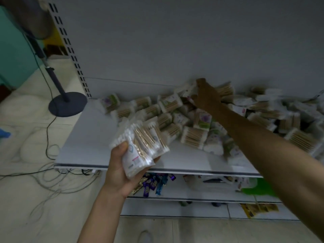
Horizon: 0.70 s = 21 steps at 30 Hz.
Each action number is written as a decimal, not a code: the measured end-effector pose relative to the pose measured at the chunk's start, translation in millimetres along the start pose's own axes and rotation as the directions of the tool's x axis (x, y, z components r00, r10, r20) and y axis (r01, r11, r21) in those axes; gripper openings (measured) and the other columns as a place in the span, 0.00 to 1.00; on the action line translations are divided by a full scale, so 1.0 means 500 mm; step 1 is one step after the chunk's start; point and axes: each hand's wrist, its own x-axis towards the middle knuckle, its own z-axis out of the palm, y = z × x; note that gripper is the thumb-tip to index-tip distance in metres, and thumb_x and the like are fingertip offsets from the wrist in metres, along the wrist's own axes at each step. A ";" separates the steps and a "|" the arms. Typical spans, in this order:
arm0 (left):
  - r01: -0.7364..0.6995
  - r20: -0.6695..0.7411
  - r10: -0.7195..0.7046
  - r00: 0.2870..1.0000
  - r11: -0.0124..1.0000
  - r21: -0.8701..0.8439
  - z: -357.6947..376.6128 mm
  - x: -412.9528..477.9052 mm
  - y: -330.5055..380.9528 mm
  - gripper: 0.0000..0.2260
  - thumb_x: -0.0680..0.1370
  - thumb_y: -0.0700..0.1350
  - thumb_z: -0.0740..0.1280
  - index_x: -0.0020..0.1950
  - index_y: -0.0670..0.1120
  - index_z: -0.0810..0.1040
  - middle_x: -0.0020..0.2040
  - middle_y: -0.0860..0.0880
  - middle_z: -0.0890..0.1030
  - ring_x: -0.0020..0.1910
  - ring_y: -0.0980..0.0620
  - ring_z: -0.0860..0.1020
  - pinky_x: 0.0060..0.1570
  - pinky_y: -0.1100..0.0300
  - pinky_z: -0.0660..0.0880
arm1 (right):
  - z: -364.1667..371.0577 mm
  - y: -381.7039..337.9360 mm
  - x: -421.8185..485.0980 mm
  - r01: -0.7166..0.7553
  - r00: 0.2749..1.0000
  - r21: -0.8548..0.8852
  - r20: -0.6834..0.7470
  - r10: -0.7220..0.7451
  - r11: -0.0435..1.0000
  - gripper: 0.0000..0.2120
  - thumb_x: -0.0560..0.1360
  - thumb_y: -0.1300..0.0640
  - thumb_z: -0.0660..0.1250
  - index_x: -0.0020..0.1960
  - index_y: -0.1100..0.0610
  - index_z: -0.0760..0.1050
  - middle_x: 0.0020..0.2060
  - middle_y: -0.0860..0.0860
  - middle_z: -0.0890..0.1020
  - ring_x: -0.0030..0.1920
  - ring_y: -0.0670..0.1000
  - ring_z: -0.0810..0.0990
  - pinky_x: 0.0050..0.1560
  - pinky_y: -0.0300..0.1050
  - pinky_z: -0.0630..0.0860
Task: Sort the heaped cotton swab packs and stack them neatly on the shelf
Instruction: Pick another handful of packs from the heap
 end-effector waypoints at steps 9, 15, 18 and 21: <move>0.075 0.019 -0.073 0.997 0.990 -0.123 0.027 0.041 -0.038 0.33 0.49 0.54 0.83 0.53 0.49 0.84 0.55 0.45 0.82 0.57 0.41 0.79 0.56 0.38 0.75 | -0.069 -0.008 -0.126 0.122 0.958 0.186 -0.278 -0.067 0.975 0.17 0.69 0.60 0.72 0.54 0.64 0.72 0.44 0.57 0.76 0.44 0.53 0.76 0.42 0.41 0.71; 0.251 0.090 -0.245 0.965 0.966 -0.058 0.094 0.070 -0.141 0.32 0.51 0.54 0.83 0.53 0.47 0.85 0.54 0.44 0.83 0.55 0.43 0.80 0.61 0.37 0.72 | -0.153 0.008 -0.368 -0.035 0.995 0.702 -0.045 0.093 0.711 0.12 0.75 0.56 0.69 0.55 0.47 0.70 0.49 0.35 0.75 0.49 0.29 0.75 0.44 0.21 0.68; 0.340 0.074 -0.347 0.935 0.936 0.089 0.129 0.064 -0.216 0.34 0.47 0.56 0.83 0.51 0.48 0.86 0.54 0.45 0.83 0.54 0.45 0.81 0.67 0.40 0.63 | -0.158 0.069 -0.456 -0.058 0.980 0.730 -0.089 0.179 0.681 0.05 0.79 0.52 0.62 0.54 0.48 0.72 0.47 0.37 0.78 0.49 0.32 0.76 0.46 0.23 0.68; 0.400 0.157 -0.425 0.891 0.901 0.168 0.189 0.042 -0.312 0.34 0.47 0.56 0.83 0.52 0.49 0.86 0.54 0.45 0.83 0.54 0.46 0.81 0.65 0.40 0.67 | -0.184 0.162 -0.538 -0.086 0.939 0.732 -0.167 0.301 0.676 0.10 0.79 0.47 0.57 0.46 0.52 0.71 0.38 0.40 0.76 0.40 0.38 0.75 0.41 0.30 0.69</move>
